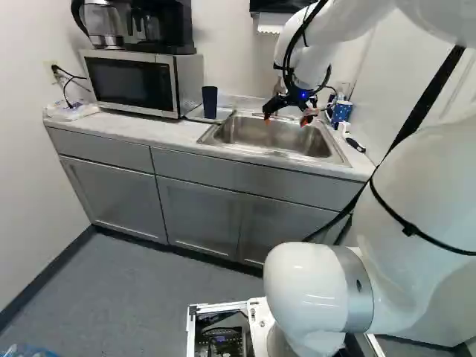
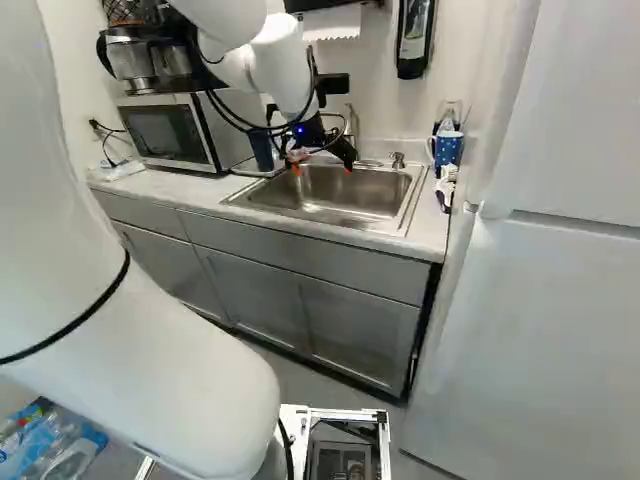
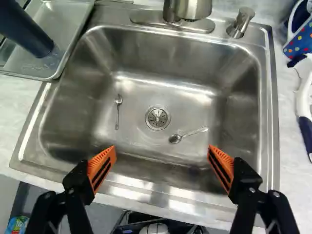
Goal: Rinse the cup and place it in the tray
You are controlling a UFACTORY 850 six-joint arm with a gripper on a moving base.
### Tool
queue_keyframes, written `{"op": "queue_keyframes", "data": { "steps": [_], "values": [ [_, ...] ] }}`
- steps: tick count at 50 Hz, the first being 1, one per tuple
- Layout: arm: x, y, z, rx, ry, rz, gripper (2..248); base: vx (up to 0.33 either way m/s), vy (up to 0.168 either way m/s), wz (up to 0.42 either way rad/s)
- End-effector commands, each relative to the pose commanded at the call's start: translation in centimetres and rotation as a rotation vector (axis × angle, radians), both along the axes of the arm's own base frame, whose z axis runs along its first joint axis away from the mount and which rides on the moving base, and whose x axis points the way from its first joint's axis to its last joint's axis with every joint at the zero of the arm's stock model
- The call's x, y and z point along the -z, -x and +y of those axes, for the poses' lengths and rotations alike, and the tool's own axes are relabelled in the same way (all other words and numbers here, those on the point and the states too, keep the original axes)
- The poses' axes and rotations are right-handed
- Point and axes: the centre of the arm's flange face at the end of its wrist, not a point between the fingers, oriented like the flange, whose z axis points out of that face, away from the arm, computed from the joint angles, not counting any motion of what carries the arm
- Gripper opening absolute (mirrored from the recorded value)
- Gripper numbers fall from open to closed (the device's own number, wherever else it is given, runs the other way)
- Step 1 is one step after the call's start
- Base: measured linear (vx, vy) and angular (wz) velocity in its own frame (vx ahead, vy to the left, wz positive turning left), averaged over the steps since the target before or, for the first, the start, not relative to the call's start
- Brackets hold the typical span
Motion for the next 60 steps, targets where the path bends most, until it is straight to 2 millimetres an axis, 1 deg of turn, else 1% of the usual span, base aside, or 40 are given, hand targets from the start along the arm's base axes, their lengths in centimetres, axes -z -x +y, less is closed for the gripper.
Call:
{"op": "queue_keyframes", "data": {
  "steps": [25, 42, 60],
  "values": [
    [0.0, 0.0, 0.0, 0.0, 0.0, 0.0, 247, -0.005, 0.014, -0.006],
    [0.0, 0.0, 0.0, 0.0, 0.0, 0.0, 247, -0.036, 0.066, 0.003],
    [0.0, 0.0, 0.0, 0.0, 0.0, 0.0, 247, -0.061, 0.09, -0.035]
  ]
}}
